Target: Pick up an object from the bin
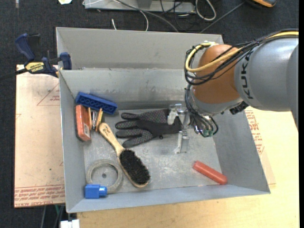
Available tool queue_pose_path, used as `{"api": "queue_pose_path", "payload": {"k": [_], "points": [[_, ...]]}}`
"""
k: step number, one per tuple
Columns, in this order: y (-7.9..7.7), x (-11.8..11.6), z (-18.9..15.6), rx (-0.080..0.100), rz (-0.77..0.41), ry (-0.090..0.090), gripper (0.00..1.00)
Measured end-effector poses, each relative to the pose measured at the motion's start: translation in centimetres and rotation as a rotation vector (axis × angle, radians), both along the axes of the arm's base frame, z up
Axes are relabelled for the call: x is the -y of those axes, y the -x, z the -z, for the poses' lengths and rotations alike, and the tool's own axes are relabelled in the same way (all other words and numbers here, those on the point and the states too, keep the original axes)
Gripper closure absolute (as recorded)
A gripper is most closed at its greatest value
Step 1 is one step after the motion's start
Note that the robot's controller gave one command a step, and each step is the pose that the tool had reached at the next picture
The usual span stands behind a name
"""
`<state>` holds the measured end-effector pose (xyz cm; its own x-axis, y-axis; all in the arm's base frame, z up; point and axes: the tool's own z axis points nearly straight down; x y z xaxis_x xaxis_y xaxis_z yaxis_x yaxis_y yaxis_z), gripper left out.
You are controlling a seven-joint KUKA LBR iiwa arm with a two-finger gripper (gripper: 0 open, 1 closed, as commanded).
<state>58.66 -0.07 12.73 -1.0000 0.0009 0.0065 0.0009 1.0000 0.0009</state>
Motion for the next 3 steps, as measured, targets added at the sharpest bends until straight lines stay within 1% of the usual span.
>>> {"api": "queue_pose_path", "payload": {"k": [1,2,3], "points": [[-0.2,0.0,-0.5,0.007,0.0,0.0,0.0],[-1.2,-3.2,2.1,0.014,0.11,0.002,0.0],[-3.9,-7.3,5.5,0.018,0.133,-0.002,1.0]]}}
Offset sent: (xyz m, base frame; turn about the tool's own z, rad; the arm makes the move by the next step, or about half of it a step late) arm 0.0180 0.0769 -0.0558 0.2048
